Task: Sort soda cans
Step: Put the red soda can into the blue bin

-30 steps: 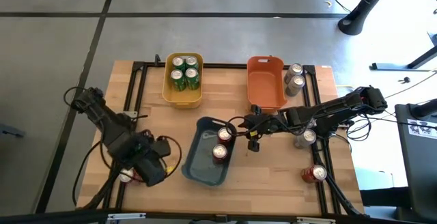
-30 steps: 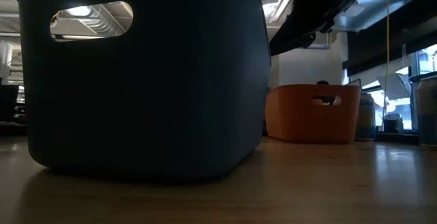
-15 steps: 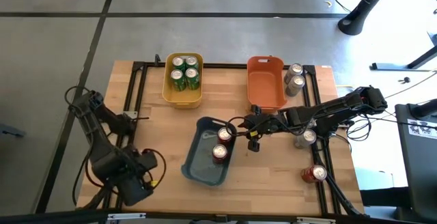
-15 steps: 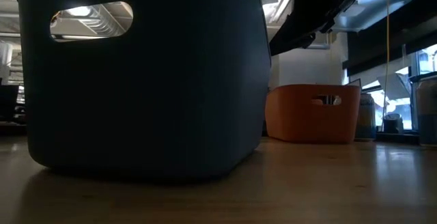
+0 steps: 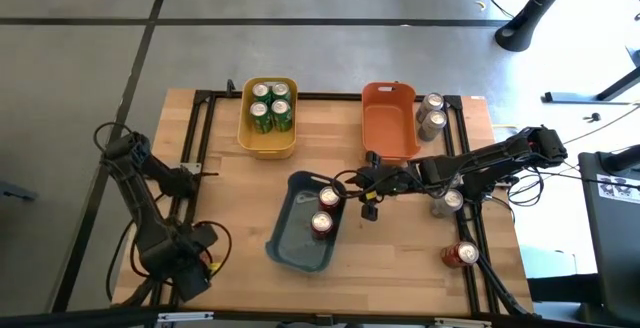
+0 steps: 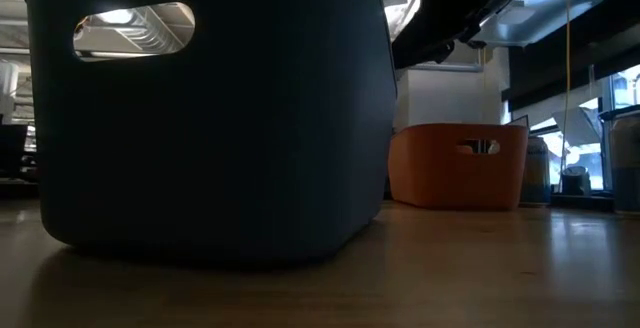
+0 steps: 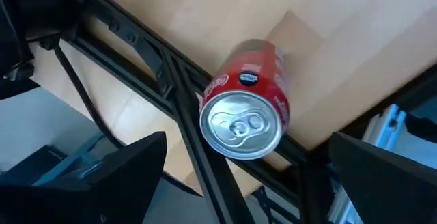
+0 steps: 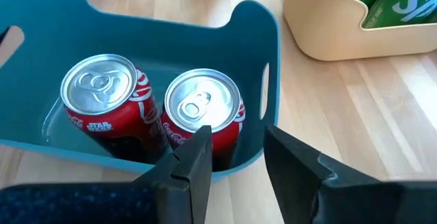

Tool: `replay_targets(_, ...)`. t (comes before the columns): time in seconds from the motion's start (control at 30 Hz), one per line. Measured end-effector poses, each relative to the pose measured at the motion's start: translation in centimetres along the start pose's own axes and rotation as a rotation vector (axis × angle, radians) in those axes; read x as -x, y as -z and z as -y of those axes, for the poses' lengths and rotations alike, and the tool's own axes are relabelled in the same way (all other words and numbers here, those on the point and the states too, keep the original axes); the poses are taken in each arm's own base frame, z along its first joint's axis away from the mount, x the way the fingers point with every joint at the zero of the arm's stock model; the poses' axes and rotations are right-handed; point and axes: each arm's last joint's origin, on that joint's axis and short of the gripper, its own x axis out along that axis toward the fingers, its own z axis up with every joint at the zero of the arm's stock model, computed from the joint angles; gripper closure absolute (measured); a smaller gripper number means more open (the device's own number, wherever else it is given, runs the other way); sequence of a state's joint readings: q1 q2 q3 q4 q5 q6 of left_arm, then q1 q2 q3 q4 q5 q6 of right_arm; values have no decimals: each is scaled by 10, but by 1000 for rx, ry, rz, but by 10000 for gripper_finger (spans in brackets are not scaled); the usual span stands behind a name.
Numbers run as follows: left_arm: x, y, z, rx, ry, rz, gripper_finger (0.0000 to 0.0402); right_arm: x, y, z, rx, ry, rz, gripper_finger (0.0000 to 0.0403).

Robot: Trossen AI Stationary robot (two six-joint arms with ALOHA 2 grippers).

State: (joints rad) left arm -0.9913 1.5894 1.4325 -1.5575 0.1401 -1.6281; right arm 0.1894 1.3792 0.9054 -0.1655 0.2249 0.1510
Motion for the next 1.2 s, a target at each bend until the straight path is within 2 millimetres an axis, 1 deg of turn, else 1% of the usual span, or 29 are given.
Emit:
replay_targets(0.17, -6, 0, 4, -2, 68, -24, 7, 0, 0, 0, 0, 0, -1, 271)
replay_targets(0.27, -10, 3, -3, 4, 26, -41, 7, 0, 0, 0, 1, 0, -1, 271)
replay_targets(0.4, -13, 5, -10, 13, 26, -48, 7, 0, 0, 0, 1, 0, -3, 271)
replay_targets(0.6, -22, 5, -15, 6, 25, -46, 7, 0, 1, 0, 2, -12, -8, 271)
replay_targets(0.73, -31, 3, -18, 17, 62, -50, 7, 0, 1, 0, 3, -13, -11, 271)
replay_targets(0.97, -51, 4, -14, -1, 104, -46, 7, 0, 1, 0, 3, -13, -11, 271)
replay_targets(1.13, -65, 3, -16, 0, 76, -71, 7, 0, 1, 0, 3, -13, -11, 271)
replay_targets(1.2, -69, 3, -14, -10, 91, -72, 7, 0, 1, 0, 2, -13, -11, 271)
